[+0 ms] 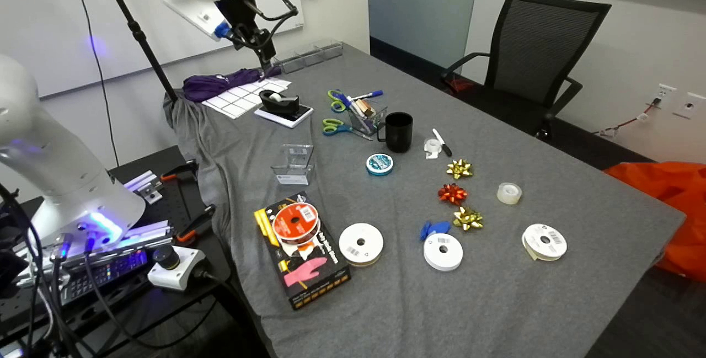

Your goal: Remove the scissors from the container

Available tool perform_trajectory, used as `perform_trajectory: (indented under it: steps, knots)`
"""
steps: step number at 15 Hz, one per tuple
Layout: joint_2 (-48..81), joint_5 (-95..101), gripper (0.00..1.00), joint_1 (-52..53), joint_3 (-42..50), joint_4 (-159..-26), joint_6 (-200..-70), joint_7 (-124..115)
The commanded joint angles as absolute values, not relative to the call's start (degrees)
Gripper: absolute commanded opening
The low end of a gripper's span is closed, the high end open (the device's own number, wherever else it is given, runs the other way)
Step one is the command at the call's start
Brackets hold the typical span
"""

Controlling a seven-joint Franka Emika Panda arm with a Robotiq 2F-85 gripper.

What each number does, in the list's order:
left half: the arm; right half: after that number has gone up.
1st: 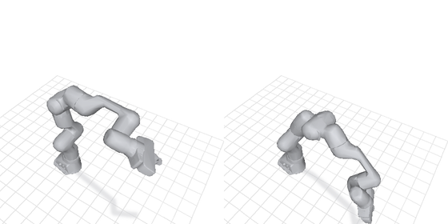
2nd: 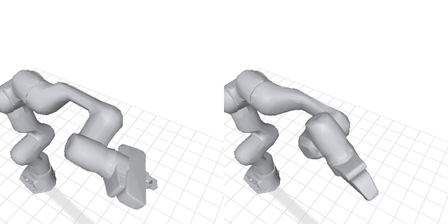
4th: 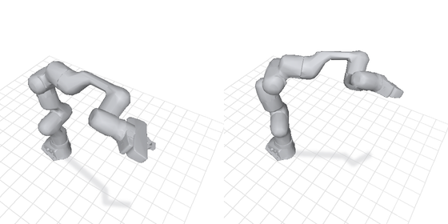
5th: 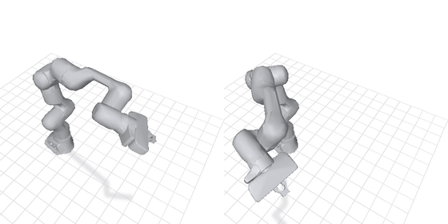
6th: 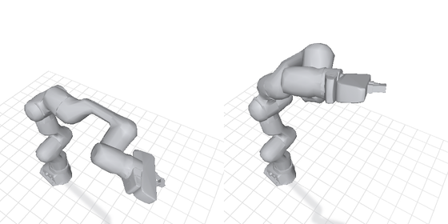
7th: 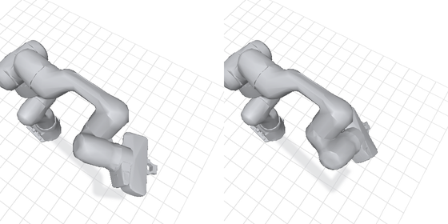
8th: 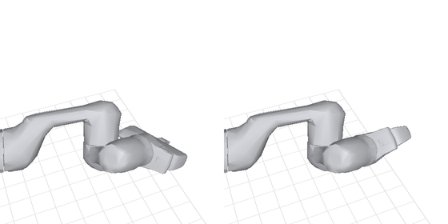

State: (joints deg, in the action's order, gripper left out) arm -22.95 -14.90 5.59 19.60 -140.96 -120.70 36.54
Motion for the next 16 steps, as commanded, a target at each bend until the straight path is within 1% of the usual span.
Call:
perform_trajectory:
  steps: [1, 7, 8, 16]
  knots:
    - [-22.4, -16.0, 1.00, 3.4, 16.9, -140.8, -120.8, 36.9]
    - [-21.8, -16.0, 1.00, 3.3, 16.6, -140.8, -121.2, 36.6]
    - [-21.2, -16.5, 1.00, 3.6, 16.3, -141.1, -123.0, 36.7]
    - [-13.8, -22.6, 1.00, 7.5, 10.9, -145.1, -150.6, 36.6]
